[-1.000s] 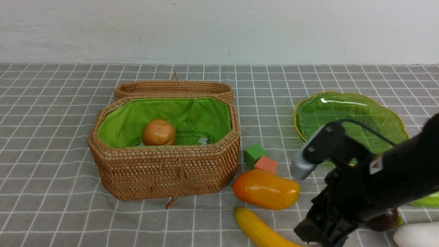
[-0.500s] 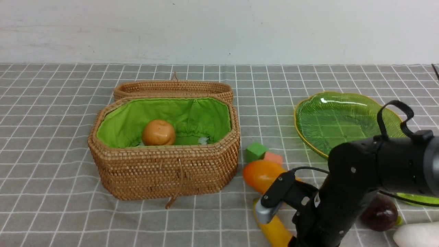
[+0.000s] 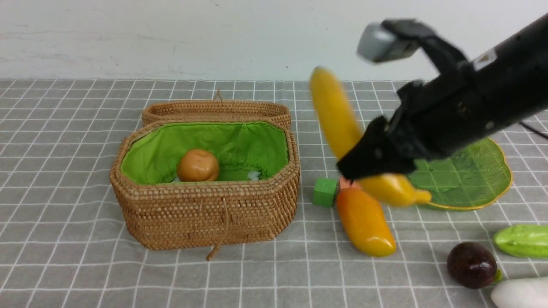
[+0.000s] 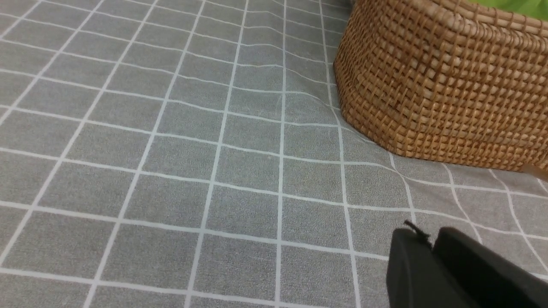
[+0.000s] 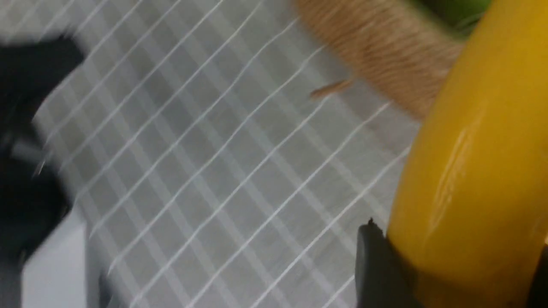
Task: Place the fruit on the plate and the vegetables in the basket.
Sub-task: Use the right arm to grab a banana and put it into the right plate
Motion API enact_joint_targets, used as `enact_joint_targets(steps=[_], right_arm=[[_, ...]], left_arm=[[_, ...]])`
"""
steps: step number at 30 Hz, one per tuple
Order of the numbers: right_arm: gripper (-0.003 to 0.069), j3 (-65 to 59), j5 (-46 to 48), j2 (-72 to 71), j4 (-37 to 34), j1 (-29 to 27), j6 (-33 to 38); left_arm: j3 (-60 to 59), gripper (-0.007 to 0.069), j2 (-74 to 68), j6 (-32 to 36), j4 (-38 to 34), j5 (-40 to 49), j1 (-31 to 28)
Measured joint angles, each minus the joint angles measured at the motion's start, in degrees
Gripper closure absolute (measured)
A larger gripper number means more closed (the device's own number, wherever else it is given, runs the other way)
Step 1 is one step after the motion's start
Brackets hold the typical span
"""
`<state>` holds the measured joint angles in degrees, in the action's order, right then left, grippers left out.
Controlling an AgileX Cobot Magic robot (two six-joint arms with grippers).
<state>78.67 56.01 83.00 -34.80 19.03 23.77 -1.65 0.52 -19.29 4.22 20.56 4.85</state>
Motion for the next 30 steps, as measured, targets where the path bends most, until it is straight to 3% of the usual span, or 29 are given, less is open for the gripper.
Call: enact_joint_targets(steps=[2, 7, 12, 21, 24, 30], right_arm=[[0.0342, 0.0, -6.6, 1.4, 0.4, -6.8, -5.5], [0.0342, 0.0, -22.0, 7.8, 0.3, -15.6, -9.8], [0.0342, 0.1, -33.4, 17.5, -4.3, -16.5, -10.3], [0.0333, 0.1, -38.4, 32.0, -16.4, -16.1, -10.3], [0.0289, 0.1, -38.5, 32.4, -17.2, -16.1, -10.3], [0.0115, 0.1, -36.4, 29.4, -15.2, -16.2, -4.9]], left_arm=[[0.0, 0.0554, 0.0, 0.0, 0.0, 0.0, 0.0], [0.0, 0.0554, 0.0, 0.0, 0.0, 0.0, 0.0], [0.0, 0.0554, 0.0, 0.0, 0.0, 0.0, -0.1], [0.0, 0.0544, 0.0, 0.0, 0.0, 0.0, -0.1], [0.0, 0.0543, 0.0, 0.0, 0.0, 0.0, -0.1], [0.0, 0.0537, 0.0, 0.0, 0.0, 0.0, -0.1]])
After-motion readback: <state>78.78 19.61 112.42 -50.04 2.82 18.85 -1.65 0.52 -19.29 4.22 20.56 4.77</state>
